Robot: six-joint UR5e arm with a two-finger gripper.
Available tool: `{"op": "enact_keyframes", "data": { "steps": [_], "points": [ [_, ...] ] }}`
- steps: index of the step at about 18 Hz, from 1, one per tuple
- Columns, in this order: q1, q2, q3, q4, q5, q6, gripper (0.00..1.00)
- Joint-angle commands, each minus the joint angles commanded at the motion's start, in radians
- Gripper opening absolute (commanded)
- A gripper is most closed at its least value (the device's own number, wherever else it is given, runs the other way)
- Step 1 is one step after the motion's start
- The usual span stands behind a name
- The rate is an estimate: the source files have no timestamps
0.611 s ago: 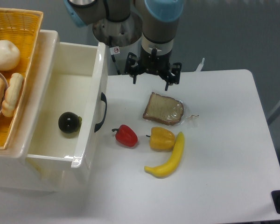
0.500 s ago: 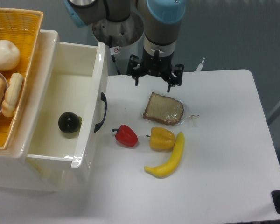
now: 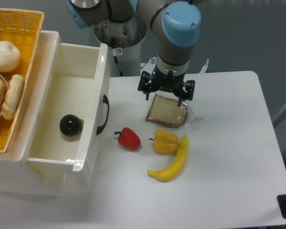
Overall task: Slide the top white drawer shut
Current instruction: 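Move the gripper from above the sandwich toward the open white drawer, then lower the gripper against the drawer front beside its black handle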
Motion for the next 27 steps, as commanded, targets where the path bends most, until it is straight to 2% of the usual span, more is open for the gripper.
{"op": "enact_keyframes", "data": {
  "steps": [6,9,12,27],
  "points": [
    [-0.037,-0.035,-0.052,0.000,-0.011,-0.049,1.00],
    [-0.049,-0.069,-0.049,-0.002,-0.043,-0.100,1.00],
    [-0.049,-0.072,-0.045,-0.003,-0.112,-0.121,1.00],
    [-0.110,-0.088,-0.032,-0.002,-0.149,-0.148,1.00]
  ]
}}
